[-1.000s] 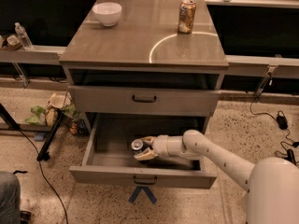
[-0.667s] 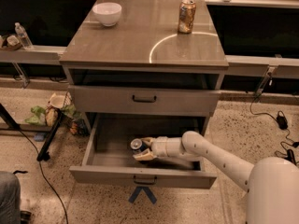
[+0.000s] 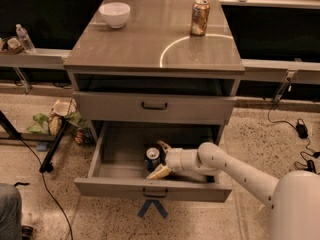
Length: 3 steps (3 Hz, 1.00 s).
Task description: Place pepsi can into middle drawer
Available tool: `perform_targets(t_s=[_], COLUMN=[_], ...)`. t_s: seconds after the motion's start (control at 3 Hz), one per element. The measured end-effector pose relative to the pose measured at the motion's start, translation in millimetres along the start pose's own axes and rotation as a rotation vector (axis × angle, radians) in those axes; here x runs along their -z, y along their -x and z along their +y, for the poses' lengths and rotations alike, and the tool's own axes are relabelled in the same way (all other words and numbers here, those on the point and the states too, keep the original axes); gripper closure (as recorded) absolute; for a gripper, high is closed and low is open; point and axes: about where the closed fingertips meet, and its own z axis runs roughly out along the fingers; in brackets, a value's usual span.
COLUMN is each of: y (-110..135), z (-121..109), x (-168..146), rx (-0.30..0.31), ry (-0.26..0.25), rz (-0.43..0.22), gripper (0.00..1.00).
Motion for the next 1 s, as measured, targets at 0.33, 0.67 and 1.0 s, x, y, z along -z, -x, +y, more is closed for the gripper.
perform_targets(t_s=[0.33, 0.67, 1.0], y=[3.5, 12.7, 28.8], z=[2.3, 1.7, 1.8], x=[14.6, 36.2, 70.7], rx=[-0.019, -0.035, -0.048], ry=[-0.026, -0.056, -0.086], rz=[0.004, 0.01, 0.025], gripper=[0.15, 0.21, 0.28])
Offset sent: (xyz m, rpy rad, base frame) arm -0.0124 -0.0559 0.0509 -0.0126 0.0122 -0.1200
